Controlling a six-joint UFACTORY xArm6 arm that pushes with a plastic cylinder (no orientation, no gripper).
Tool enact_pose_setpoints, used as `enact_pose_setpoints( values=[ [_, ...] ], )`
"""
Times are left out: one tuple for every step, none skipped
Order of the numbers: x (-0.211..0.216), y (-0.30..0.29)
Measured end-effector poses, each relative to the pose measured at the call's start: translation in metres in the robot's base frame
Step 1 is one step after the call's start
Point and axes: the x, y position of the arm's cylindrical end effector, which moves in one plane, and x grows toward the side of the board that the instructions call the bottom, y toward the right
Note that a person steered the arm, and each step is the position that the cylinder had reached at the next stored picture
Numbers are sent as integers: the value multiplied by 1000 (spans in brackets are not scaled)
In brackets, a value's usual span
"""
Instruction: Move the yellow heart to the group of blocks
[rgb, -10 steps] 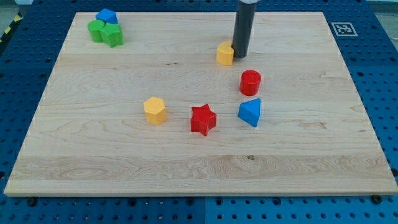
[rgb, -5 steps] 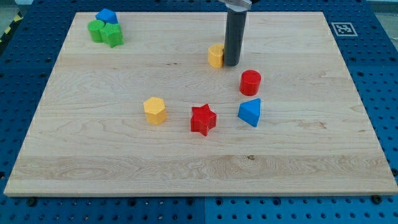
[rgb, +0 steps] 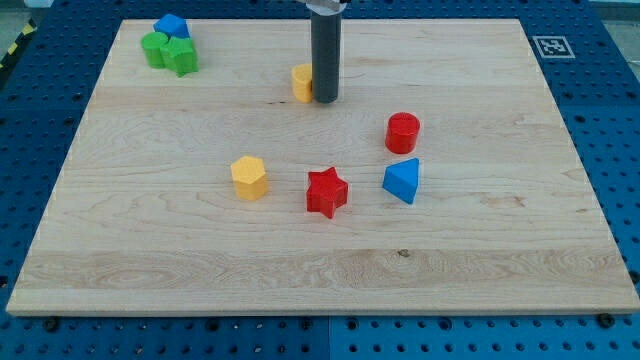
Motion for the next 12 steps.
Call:
enact_pose_setpoints(
  values=[
    [1,-10],
    [-9,-28],
    [-24,-49],
    [-41,-77],
    [-66,-102],
    [-69,-111],
    [-57,-95],
    [-65,-73],
    [-98,-61],
    [-106,-61],
    [-115,-63],
    [-123,-79]
  ],
)
